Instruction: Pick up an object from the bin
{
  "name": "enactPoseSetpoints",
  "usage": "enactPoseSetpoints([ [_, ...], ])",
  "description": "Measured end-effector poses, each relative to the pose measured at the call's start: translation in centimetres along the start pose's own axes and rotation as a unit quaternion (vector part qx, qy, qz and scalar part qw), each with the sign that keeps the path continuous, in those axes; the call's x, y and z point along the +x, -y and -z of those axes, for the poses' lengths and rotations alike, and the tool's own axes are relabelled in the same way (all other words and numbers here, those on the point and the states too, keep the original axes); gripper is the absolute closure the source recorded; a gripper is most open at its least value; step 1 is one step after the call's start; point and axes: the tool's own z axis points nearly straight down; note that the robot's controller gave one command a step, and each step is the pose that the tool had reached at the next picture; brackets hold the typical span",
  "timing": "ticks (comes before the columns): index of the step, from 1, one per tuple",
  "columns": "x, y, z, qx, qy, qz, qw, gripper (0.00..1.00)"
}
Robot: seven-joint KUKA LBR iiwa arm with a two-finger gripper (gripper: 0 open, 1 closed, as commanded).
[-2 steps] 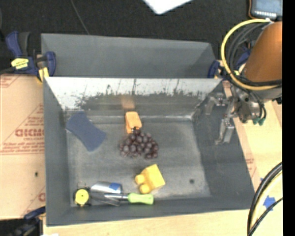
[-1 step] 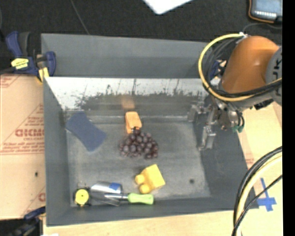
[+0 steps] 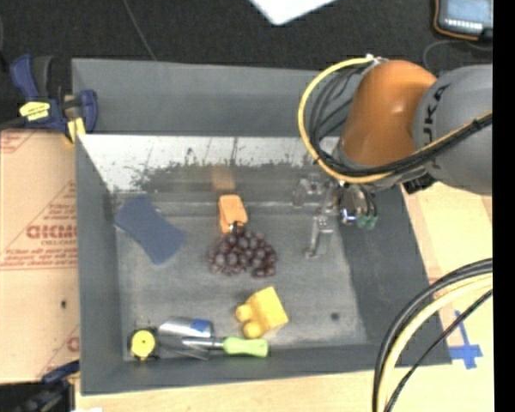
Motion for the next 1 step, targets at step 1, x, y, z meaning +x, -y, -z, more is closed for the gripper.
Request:
enactPoseSetpoints([
  [1,0.79,-3.43,-0.04,0.0,0.0016,0.064,0.998,0.0],
])
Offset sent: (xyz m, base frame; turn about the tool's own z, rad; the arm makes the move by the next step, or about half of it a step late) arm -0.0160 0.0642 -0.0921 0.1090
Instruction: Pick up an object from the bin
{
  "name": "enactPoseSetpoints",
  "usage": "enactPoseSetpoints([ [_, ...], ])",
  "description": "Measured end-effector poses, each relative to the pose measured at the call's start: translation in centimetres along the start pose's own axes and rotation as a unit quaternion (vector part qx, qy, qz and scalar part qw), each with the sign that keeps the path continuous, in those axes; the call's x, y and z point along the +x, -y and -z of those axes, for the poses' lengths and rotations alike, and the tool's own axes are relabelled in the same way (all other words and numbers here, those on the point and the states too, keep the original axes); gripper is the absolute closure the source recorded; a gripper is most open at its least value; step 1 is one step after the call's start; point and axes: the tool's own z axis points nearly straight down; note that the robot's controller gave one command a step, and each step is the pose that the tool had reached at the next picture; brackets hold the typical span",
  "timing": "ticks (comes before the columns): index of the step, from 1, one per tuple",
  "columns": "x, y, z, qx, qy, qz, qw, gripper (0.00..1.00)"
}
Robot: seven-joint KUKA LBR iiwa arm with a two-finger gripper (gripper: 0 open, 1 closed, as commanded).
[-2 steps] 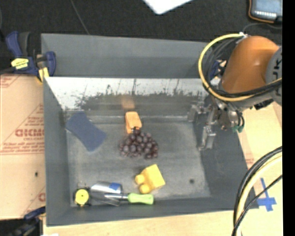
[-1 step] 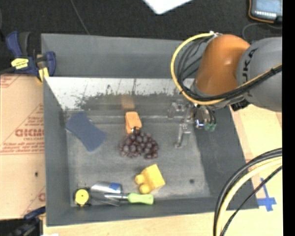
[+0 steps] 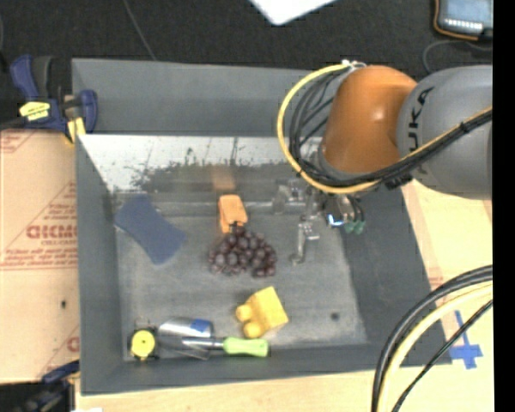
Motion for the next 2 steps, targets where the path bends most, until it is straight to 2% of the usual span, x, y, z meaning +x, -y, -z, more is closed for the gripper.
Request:
enactPoseSetpoints([
  [1,0.3,-0.9,-4.0,0.001,0.0015,0.019,0.9998,0.0],
  [2,-0.9,-2.8,-8.6,0.001,0.0049,-0.108,0.9941,1.0],
])
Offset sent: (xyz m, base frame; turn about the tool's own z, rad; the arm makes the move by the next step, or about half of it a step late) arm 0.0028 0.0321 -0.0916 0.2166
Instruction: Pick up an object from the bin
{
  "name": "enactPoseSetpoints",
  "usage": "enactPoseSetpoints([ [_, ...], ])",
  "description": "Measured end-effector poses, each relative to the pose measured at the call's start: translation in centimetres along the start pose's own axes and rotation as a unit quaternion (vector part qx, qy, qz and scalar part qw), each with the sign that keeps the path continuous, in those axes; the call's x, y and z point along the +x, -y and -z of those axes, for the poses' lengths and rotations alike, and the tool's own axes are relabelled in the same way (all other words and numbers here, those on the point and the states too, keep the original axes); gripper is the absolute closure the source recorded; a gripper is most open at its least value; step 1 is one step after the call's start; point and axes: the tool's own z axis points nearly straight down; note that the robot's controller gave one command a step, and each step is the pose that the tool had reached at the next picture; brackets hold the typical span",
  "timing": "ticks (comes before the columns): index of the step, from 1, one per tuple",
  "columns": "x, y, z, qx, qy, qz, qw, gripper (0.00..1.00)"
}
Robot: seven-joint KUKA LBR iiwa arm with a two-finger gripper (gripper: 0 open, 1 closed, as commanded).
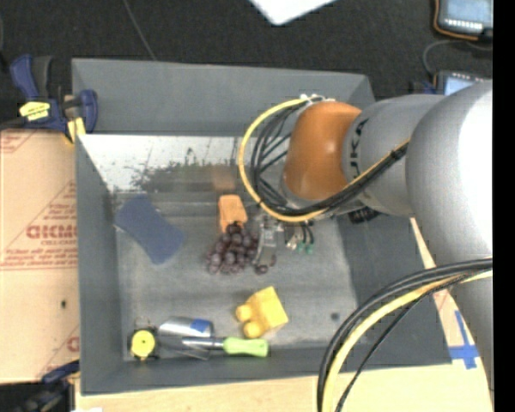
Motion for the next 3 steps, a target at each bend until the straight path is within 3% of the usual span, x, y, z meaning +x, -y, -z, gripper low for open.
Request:
enactPoseSetpoints([
  [2,0.1,0.0,0.3,0.0,-0.0008,0.0,1.0,1.0],
  [3,0.3,0.0,2.2,0.0,-0.0036,0.0,1.0,1.0],
])
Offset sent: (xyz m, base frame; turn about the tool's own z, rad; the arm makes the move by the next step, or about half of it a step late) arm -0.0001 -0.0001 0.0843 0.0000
